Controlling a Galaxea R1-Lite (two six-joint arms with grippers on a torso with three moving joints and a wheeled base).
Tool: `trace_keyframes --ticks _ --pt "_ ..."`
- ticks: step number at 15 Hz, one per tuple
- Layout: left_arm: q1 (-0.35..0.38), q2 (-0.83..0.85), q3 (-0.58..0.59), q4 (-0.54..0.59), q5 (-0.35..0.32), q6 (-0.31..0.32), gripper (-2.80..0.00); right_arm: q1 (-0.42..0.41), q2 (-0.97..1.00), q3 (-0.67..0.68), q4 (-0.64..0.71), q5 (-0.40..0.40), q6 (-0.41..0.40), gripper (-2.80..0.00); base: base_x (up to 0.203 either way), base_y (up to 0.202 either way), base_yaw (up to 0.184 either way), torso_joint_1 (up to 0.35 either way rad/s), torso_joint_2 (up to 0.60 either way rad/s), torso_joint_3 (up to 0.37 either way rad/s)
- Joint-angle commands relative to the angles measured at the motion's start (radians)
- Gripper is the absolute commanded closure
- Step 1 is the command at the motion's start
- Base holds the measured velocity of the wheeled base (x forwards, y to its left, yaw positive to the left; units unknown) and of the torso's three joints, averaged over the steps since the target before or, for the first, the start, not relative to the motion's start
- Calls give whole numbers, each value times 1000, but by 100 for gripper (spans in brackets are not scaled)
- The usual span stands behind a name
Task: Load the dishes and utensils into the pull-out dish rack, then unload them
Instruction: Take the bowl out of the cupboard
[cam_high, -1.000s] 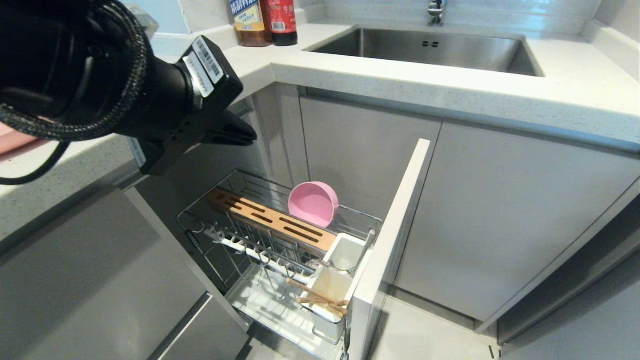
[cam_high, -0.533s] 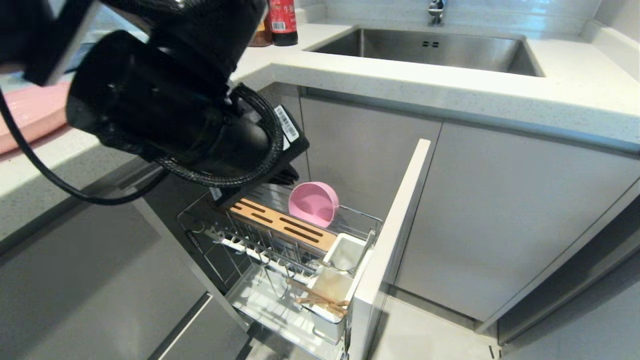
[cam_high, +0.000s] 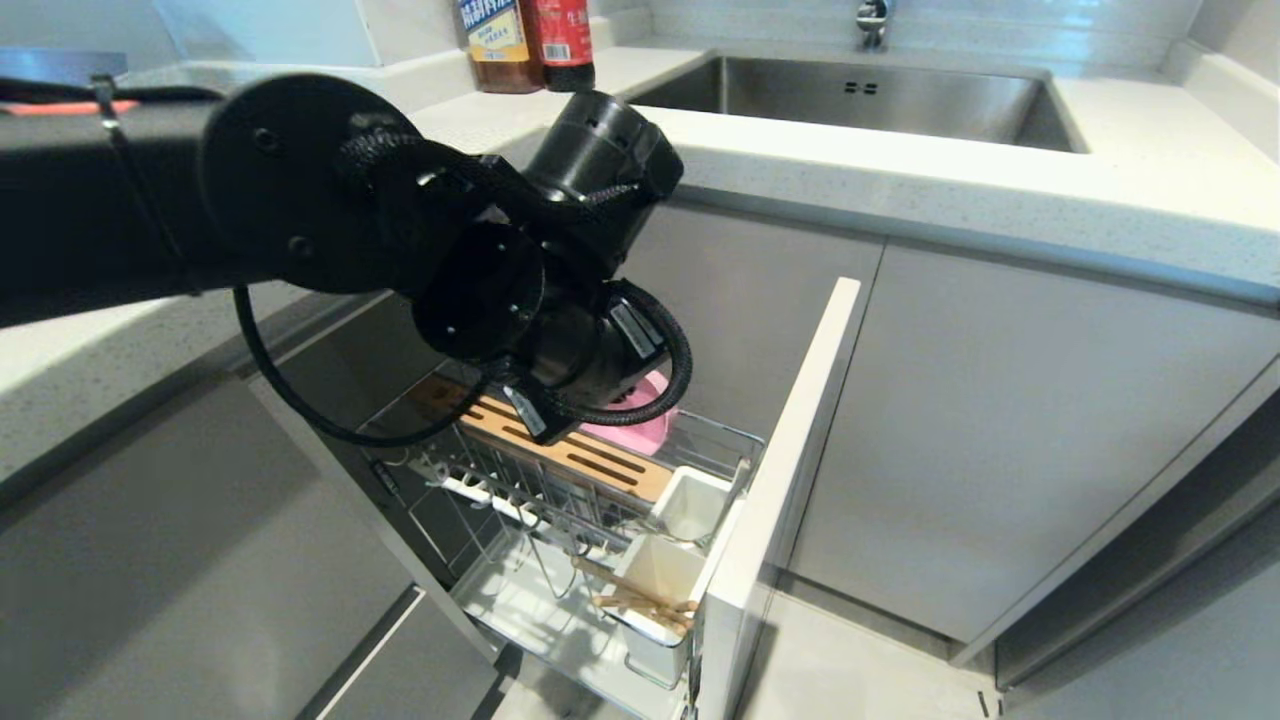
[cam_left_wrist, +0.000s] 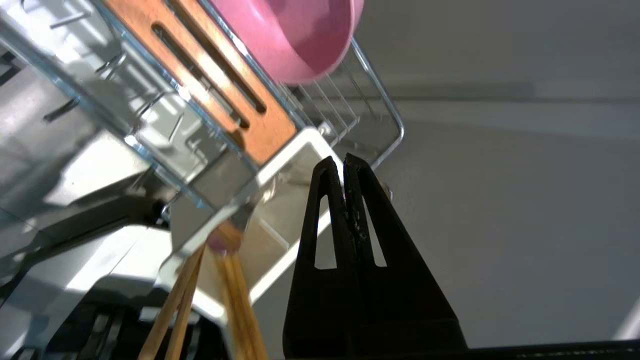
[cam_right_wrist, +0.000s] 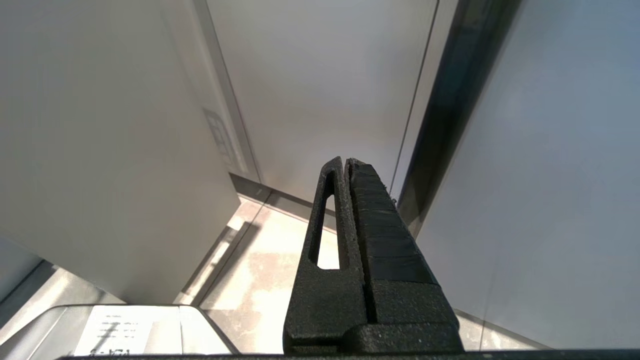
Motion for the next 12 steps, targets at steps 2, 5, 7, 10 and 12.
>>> trace_keyframes --ticks 2,5,7,10,12 --pt "19 37 57 -103 24 -3 0 1 0 2 0 0 0 0 0 0 0 0 0 0" --pt "34 66 98 -186 46 27 -280 1 0 2 0 0 0 0 0 0 0 0 0 0" --pt "47 82 102 -215 46 28 -280 1 0 2 0 0 0 0 0 0 0 0 0 0" --pt "77 109 105 -276 39 70 -280 1 0 2 0 0 0 0 0 0 0 0 0 0" --pt "99 123 105 -309 37 88 -280 1 0 2 0 0 0 0 0 0 0 0 0 0"
